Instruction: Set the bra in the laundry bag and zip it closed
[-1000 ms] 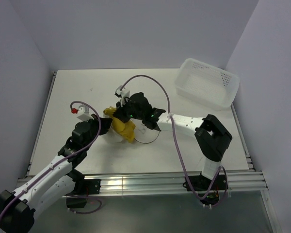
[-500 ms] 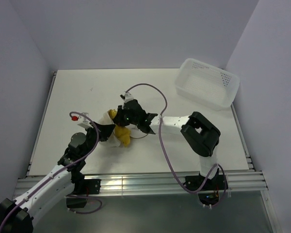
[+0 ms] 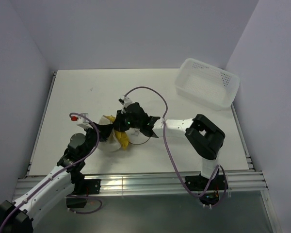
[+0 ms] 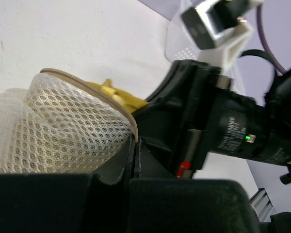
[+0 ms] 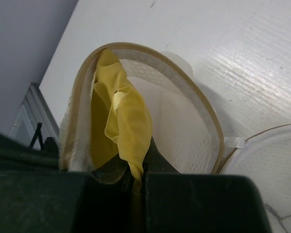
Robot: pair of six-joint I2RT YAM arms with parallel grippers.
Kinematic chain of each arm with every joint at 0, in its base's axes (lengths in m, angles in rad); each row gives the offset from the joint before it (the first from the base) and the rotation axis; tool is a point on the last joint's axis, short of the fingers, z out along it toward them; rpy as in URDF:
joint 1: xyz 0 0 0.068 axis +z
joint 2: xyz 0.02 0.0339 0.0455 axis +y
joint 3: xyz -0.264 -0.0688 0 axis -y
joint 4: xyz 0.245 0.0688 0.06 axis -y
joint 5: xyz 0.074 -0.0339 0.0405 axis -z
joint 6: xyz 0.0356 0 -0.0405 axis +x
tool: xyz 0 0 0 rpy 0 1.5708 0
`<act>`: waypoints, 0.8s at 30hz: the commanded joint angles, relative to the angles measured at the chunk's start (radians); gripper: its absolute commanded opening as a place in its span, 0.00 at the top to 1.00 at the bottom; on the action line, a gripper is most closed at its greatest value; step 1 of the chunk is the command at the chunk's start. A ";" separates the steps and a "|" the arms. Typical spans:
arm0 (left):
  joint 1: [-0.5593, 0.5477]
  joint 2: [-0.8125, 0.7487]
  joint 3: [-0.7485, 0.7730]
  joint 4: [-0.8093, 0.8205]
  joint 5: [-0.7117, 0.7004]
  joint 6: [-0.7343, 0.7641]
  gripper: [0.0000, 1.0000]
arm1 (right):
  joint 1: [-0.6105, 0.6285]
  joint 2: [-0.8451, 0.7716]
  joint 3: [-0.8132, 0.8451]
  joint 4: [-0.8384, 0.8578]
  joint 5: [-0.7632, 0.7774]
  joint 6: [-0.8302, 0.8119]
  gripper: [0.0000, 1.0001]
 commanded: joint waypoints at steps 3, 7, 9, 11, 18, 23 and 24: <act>0.000 -0.027 0.002 0.137 0.053 0.068 1.00 | 0.020 0.068 0.119 -0.149 0.052 -0.036 1.00; 0.000 -0.085 -0.018 0.066 0.059 0.087 1.00 | 0.027 0.086 0.165 -0.266 0.138 -0.039 1.00; 0.001 -0.108 -0.023 0.016 -0.011 0.079 1.00 | 0.027 0.011 0.087 -0.219 0.184 -0.043 1.00; 0.001 -0.108 0.006 -0.081 -0.033 0.076 0.83 | 0.027 -0.065 0.021 -0.185 0.212 -0.057 1.00; -0.002 -0.048 0.276 -0.545 -0.194 -0.031 0.05 | 0.031 -0.127 -0.044 -0.174 0.202 -0.089 1.00; 0.000 -0.063 0.531 -0.809 -0.318 -0.036 0.20 | 0.043 -0.150 -0.076 -0.093 0.169 -0.100 1.00; -0.002 -0.042 0.563 -0.846 -0.338 -0.030 0.26 | 0.048 -0.150 -0.081 -0.088 0.173 -0.108 1.00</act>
